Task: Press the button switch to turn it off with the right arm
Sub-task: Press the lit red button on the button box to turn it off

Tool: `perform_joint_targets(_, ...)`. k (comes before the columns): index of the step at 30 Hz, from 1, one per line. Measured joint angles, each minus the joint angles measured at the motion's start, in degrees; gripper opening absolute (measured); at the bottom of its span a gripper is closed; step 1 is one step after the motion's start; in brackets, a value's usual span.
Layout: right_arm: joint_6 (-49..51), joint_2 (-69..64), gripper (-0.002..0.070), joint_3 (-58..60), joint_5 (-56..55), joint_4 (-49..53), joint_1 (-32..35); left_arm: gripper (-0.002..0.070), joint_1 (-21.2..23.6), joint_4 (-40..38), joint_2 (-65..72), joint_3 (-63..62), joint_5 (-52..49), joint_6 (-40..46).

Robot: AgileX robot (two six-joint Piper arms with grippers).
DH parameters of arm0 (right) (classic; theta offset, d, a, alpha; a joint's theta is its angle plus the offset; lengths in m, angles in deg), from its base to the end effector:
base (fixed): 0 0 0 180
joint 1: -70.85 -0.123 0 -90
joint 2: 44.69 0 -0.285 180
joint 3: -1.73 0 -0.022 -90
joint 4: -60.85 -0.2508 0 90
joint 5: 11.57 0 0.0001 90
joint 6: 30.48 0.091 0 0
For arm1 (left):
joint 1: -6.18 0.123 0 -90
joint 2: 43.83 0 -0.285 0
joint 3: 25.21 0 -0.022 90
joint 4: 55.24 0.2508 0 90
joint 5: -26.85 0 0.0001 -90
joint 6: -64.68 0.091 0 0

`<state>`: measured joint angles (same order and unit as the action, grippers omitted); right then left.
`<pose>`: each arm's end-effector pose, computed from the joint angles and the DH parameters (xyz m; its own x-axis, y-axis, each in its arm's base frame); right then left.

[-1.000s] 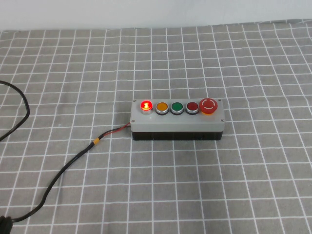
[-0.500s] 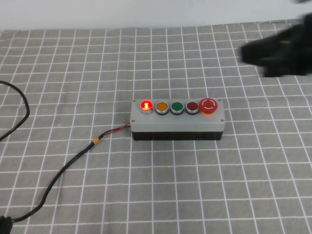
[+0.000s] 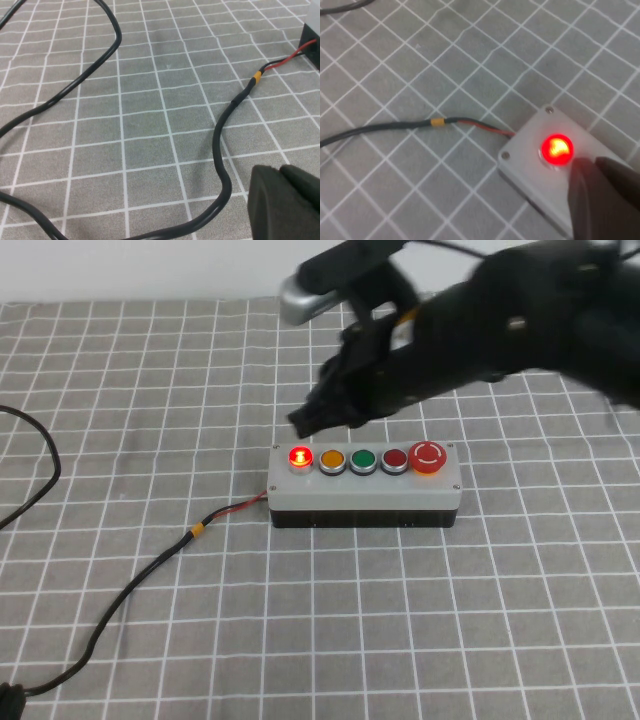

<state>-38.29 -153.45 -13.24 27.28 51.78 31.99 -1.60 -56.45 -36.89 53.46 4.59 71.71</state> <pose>0.3138 0.2644 0.3372 -0.5153 -0.4313 -0.7405 -0.6879 0.7236 0.0572 0.0515 -0.0078 0.1706 -0.2876 0.1432 -0.9470 0.1734 0.9802 0.0956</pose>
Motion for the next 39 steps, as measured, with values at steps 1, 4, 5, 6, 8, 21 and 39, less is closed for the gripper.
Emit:
perform_joint_targets(1, 0.4, -1.2, -0.0016, -1.0, 0.0, 0.1, -0.1, -0.0003, 0.0, 0.0, 0.0, 0.0, 0.0, 0.0)
perform_joint_targets(4, 1.0, -5.3, -0.0016, -3.8, 0.0, 0.5, -0.2, -0.0003, 0.0, 0.0, 0.0, 0.0, 0.0, 0.0)
perform_joint_targets(5, 1.0, -6.6, -0.0016, -4.5, 0.0, 0.6, -0.2, -0.0003, 0.0, 0.0, 0.0, 0.0, 0.0, 0.0)
perform_joint_targets(6, 1.1, -7.7, -0.0016, -5.2, 0.0, 0.6, -0.2, -0.0003, 0.0, 0.0, 0.0, 0.0, 0.0, 0.0)
perform_joint_targets(8, 1.1, -9.6, -0.0016, -6.2, 0.0, 0.6, -0.2, -0.0003, 0.0, 0.0, 0.0, 0.0, 0.0, 0.0)
perform_joint_targets(21, 1.2, -15.9, -0.0016, -8.1, -2.4, 0.9, -0.2, -0.0003, 0.0, 0.0, 0.0, 0.0, 0.0, 0.0)
perform_joint_targets(39, 1.5, -19.6, -0.0016, -9.1, -5.1, 3.3, -0.2, -0.0003, 0.0, 0.0, 0.0, 0.0, 0.0, 0.0)
